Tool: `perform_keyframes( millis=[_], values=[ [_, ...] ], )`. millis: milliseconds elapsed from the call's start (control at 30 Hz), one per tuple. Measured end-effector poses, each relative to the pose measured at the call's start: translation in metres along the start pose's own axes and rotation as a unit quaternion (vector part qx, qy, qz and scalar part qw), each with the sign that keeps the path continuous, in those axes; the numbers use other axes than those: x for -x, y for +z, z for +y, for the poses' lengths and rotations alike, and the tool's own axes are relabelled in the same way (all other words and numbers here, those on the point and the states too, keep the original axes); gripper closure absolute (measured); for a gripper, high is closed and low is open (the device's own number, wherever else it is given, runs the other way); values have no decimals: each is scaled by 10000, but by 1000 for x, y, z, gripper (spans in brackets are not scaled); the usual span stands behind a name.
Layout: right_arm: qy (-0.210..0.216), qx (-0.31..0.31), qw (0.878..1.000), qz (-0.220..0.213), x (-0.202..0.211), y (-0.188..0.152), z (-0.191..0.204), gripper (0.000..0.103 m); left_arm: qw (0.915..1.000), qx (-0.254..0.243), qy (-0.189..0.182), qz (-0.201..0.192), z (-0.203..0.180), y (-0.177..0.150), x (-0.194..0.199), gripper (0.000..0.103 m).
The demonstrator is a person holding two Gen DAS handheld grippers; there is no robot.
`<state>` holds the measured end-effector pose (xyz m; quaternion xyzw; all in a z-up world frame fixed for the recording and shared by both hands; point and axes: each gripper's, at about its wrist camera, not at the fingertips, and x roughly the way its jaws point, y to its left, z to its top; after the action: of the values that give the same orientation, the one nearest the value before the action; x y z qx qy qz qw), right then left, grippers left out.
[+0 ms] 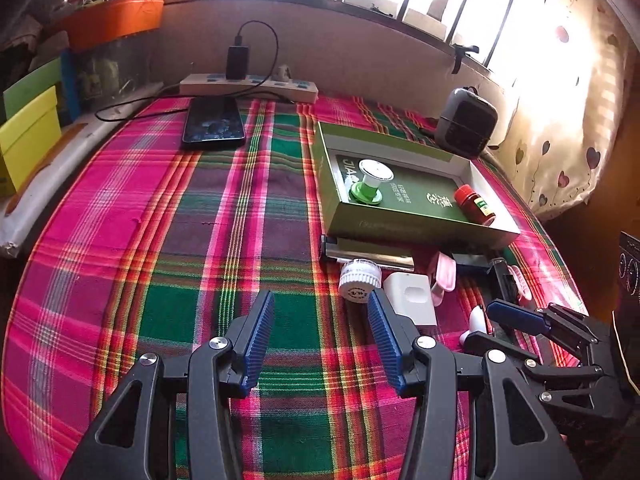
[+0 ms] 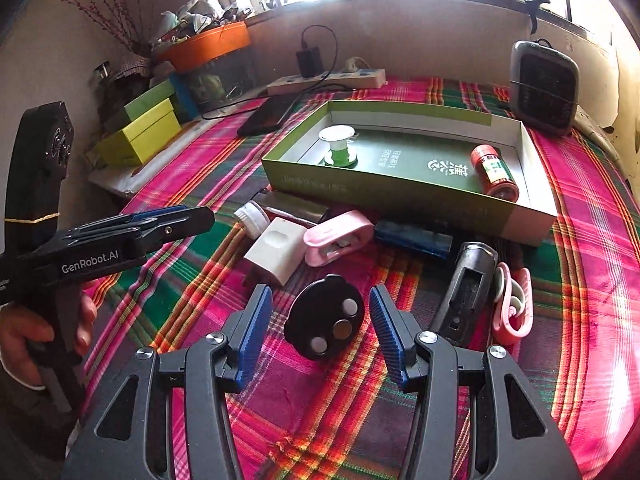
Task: Organize rigid objects
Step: 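Open both grippers and withdraw them from the tray toward the remaining items, then grasp the black dotted disc with the right gripper while the left grasps the white cap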
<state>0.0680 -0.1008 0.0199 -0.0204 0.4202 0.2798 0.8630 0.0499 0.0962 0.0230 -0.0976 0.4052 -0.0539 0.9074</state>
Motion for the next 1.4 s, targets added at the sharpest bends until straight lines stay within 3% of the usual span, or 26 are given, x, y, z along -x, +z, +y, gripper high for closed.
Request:
perform_keyframes(
  millis=[333,567,967,1400],
  values=[
    [-421,277,9985,226,-14,-3,7,52,9999,-12,-104,121,0,-3,-8,55],
    [-463,252,9983,266,-15,-5,5,52,9996,-71,-194,178,-3,-1,-13,55],
    [-444,105,9987,213,-10,-6,-4,73,9990,-256,-207,293,-16,7,-29,55],
    [-346,119,9992,138,-5,-6,-7,75,9990,-285,-94,329,-17,16,-43,55]
  ],
)
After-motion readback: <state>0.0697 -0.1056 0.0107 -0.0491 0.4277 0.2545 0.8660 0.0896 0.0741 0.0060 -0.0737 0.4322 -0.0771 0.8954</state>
